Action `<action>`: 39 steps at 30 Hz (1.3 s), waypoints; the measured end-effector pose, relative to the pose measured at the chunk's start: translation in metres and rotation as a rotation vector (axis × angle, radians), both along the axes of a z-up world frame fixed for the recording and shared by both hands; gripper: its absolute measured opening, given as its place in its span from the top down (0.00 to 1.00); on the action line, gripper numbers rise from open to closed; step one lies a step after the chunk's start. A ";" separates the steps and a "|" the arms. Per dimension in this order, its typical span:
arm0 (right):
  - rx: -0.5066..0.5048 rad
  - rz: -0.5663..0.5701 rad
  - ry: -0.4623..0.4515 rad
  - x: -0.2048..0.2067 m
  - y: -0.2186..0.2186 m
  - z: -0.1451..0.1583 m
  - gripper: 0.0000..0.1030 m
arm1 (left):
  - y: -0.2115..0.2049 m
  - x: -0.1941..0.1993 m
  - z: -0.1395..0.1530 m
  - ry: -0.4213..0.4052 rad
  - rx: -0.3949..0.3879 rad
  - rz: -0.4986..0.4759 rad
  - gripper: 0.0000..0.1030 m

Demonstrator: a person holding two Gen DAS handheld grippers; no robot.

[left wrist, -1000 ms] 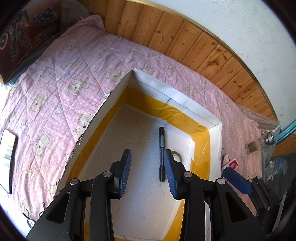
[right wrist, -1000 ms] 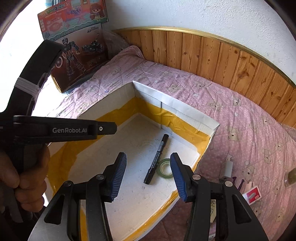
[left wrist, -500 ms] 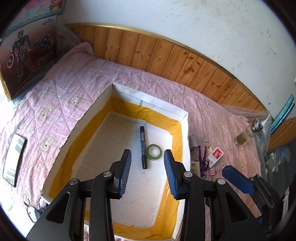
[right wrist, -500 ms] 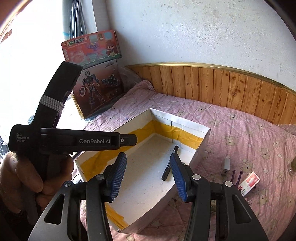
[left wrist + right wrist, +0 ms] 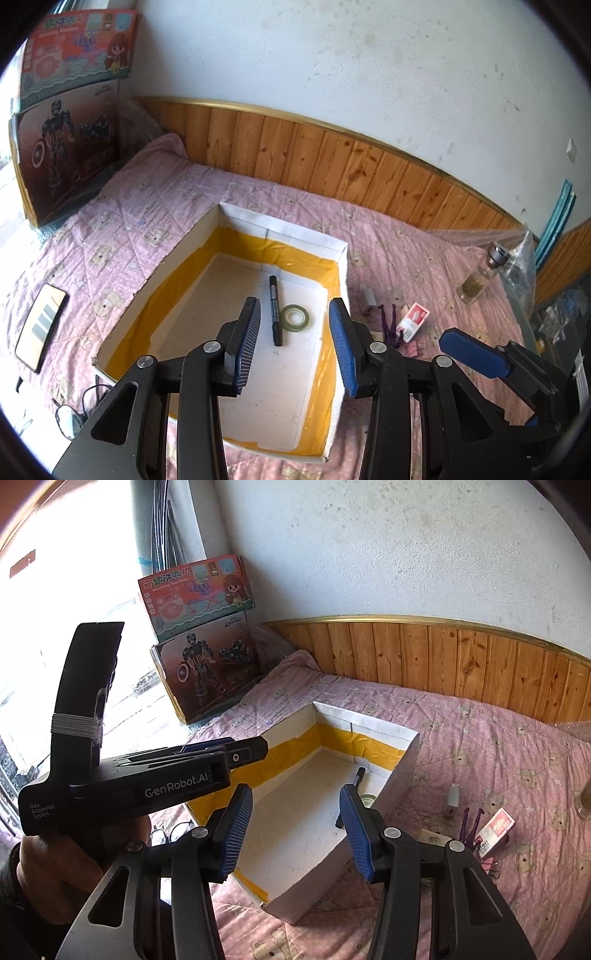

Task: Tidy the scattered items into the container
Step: 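Move both tools back from the box toward the remaining items, then grasp the gold tin box with the right tool while the left tool grasps the clear tube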

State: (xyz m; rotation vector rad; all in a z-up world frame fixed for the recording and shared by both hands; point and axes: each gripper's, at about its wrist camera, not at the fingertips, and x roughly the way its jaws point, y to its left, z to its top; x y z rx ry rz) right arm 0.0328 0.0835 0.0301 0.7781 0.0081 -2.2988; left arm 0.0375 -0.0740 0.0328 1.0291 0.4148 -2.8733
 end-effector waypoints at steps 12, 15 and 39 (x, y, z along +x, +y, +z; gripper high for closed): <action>-0.006 -0.147 -0.083 0.004 0.073 -0.017 0.51 | 0.075 0.001 -0.005 -0.012 -0.034 -0.225 0.61; 0.009 -0.193 -0.099 0.003 0.092 -0.023 0.51 | 0.097 -0.001 -0.012 -0.037 -0.042 -0.298 0.61; 0.146 -0.396 -0.456 -0.072 0.154 -0.146 0.42 | 0.172 -0.052 -0.103 -0.304 -0.089 -0.518 0.61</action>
